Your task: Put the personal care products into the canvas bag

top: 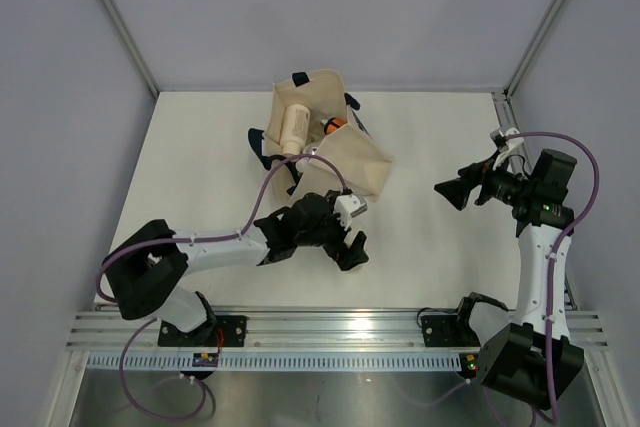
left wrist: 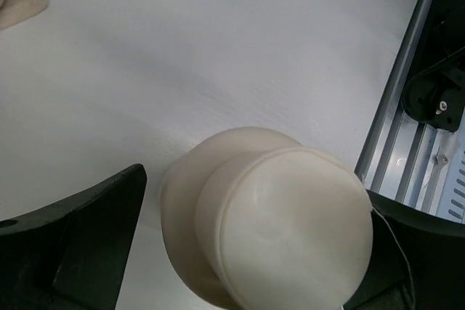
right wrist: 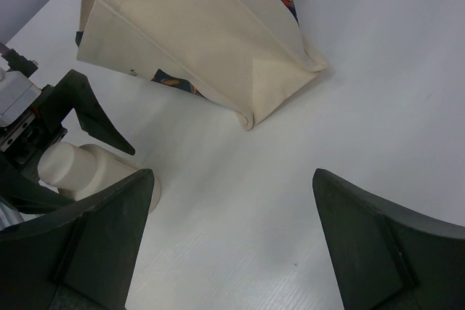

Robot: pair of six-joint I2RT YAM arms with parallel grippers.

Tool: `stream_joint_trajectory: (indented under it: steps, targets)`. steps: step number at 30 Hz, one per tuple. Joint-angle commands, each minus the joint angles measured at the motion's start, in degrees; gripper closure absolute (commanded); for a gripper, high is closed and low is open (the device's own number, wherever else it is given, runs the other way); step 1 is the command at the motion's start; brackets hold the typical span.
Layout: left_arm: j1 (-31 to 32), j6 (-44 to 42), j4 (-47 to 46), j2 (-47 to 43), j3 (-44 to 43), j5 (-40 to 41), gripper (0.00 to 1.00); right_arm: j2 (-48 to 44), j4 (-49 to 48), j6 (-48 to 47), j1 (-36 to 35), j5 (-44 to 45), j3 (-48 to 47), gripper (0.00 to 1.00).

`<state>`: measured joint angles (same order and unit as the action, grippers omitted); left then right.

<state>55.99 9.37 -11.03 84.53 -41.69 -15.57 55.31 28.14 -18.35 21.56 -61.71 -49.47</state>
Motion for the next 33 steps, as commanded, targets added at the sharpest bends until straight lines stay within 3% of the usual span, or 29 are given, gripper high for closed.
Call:
stream_joint_trajectory:
  steps: [1,3,6,8,9,10,18,23,33]
  targets:
    - [0.3,0.6,-9.0,1.7,-2.9,1.7,0.02,0.1,-1.2,-0.5,0.8,-1.2,-0.6,0.01]
    - [0.3,1.1,-9.5,2.9,-3.0,1.2,0.04,0.1,-1.0,-0.5,1.0,-1.0,-0.5,0.0]
    - [0.3,1.9,-8.2,5.4,-5.3,-2.7,0.29,0.3,-1.1,-0.5,1.2,-1.0,-0.6,0.0]
    - [0.2,2.4,-4.9,6.8,-8.3,-5.6,0.73,0.5,-1.1,-0.5,1.2,-1.0,-0.7,0.0]
    - [0.2,2.4,-4.0,7.4,-9.1,-6.2,0.91,0.5,-1.0,-0.5,1.2,-1.0,-0.7,0.01]
    - [0.2,2.6,-3.7,7.3,-9.2,-6.7,1.0,0.5,-1.0,-0.5,1.2,-1.0,-0.8,0.0]
    - [-1.2,4.4,0.1,0.8,-9.5,-7.7,1.0,0.3,-0.9,-0.4,1.6,-1.2,-1.0,0.01]
    - [-5.4,12.2,3.0,-0.8,-13.2,-15.0,1.0,0.2,-0.6,-0.5,1.6,-0.9,-1.2,0.01]
    - [-11.3,28.9,-1.4,-2.1,-17.5,-27.7,1.0,0.0,-0.4,-0.4,2.2,-0.6,-1.5,0.01]
